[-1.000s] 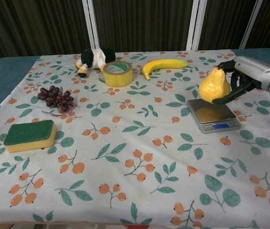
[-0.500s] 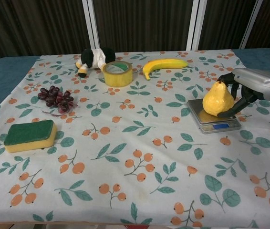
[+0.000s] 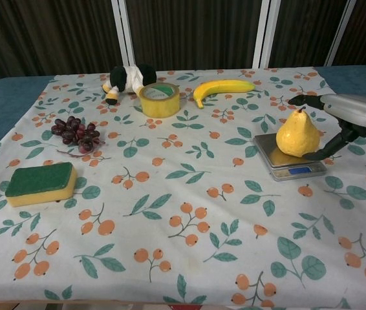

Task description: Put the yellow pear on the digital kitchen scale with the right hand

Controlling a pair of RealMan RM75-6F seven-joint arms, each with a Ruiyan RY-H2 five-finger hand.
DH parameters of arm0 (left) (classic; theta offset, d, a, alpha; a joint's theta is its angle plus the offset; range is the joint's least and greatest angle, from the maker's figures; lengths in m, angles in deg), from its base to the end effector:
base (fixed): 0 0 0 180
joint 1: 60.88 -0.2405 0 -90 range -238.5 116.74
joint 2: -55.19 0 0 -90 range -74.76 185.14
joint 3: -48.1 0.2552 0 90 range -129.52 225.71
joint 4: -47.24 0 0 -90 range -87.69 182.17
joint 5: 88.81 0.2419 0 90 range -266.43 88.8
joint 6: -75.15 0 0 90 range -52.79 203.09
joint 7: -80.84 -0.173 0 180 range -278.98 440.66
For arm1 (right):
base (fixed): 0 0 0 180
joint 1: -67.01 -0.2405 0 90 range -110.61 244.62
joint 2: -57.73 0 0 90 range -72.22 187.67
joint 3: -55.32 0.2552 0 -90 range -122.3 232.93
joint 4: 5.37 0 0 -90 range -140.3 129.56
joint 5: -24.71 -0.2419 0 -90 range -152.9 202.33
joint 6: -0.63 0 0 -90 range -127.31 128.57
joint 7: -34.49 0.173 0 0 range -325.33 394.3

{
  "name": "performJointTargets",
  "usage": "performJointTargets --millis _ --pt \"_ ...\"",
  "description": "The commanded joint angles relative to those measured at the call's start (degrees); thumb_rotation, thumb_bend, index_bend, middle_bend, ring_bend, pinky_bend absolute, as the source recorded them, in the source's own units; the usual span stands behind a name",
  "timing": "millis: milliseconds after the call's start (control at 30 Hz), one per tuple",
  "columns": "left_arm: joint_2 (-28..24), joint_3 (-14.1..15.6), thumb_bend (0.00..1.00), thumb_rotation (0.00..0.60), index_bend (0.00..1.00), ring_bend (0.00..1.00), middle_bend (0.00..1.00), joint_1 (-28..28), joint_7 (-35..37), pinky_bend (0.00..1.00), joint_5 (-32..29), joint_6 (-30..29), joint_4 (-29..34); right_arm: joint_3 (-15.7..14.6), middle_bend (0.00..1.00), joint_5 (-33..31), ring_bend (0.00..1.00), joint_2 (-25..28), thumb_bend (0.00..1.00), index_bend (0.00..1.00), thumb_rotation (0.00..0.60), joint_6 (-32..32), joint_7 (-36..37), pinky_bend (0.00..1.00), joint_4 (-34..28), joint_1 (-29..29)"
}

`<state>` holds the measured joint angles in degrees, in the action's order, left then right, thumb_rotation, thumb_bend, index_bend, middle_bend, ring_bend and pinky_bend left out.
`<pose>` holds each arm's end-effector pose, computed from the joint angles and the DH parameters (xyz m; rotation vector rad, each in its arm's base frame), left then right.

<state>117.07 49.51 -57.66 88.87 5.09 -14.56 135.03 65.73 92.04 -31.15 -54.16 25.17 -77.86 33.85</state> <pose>-0.3296 0.1854 0.1416 -1.4778 -0.8886 -0.9723 -0.2470 -0.3814 -0.0322 1.6638 -1.0469 0.8280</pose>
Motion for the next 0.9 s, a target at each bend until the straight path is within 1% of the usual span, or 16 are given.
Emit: performJointTargets --millis 33,133,233,333,400,467,567,633,700,767,900 --pt "0.0 0.0 0.38 0.6 0.13 0.08 0.1 0.0 0.0 0.34 0.0 0.0 0.0 -0.5 0.11 1.3 0.0 1.4 0.29 0.08 0.6 -1.0 1.2 0.12 -1.7 0.8" --pt "0.0 0.0 0.38 0.6 0.13 0.08 0.1 -0.1 -0.1 0.34 -0.1 -0.1 0.0 -1.2 0.07 2.9 0.0 4.1 0.24 0.03 0.6 -3.0 2.9 0.09 -4.8 2.3" --pt "0.1 -0.1 0.38 0.6 0.13 0.08 0.1 -0.1 -0.1 0.34 -0.1 -0.3 -0.1 -1.9 0.06 4.9 0.0 7.1 0.21 0.01 0.6 -6.5 4.7 0.08 -8.4 4.6" --pt "0.3 -0.3 0.38 0.6 0.13 0.08 0.1 -0.2 -0.5 0.34 -0.5 -0.3 -0.1 -3.1 0.05 7.3 0.0 10.3 0.21 0.0 0.6 -12.6 5.3 0.08 -12.2 8.4" --pt "0.5 -0.5 0.38 0.6 0.13 0.08 0.1 -0.2 -1.2 0.34 -0.9 -0.3 -0.1 -3.7 0.05 9.5 0.0 11.9 0.21 0.0 0.6 -19.3 4.7 0.08 -14.3 11.8" --pt "0.6 -0.6 0.38 0.6 0.13 0.08 0.1 -0.2 -1.5 0.34 -1.1 -0.1 0.1 -4.2 0.05 10.7 0.0 12.0 0.21 0.0 0.6 -24.4 3.7 0.08 -14.2 14.4" --pt "0.5 -0.6 0.38 0.6 0.13 0.08 0.1 -0.2 -2.0 0.34 -1.5 0.3 0.3 -4.2 0.05 9.5 0.0 11.8 0.21 0.01 0.6 -29.6 1.3 0.08 -14.1 18.1" --pt "0.5 -0.5 0.38 0.6 0.13 0.08 0.1 -0.2 -2.4 0.34 -1.6 0.4 0.6 -4.2 0.05 8.0 0.0 12.1 0.21 0.01 0.6 -30.5 1.0 0.08 -14.6 19.7" --pt "0.5 -0.6 0.38 0.6 0.13 0.08 0.1 -0.3 -2.7 0.34 -1.6 0.3 0.7 -3.9 0.05 6.2 0.0 13.0 0.21 0.01 0.6 -30.3 2.2 0.08 -15.4 21.0" --pt "0.6 -0.7 0.38 0.6 0.13 0.08 0.1 -0.2 -3.2 0.34 -1.9 0.4 0.8 -3.5 0.05 5.0 0.0 13.7 0.21 0.01 0.6 -29.8 3.0 0.08 -15.4 21.6" --pt "0.7 -1.0 0.38 0.6 0.13 0.08 0.1 0.0 -4.0 0.34 -2.6 1.0 1.2 -3.0 0.04 3.9 0.0 14.2 0.21 0.01 0.6 -28.6 2.1 0.08 -15.7 21.7"
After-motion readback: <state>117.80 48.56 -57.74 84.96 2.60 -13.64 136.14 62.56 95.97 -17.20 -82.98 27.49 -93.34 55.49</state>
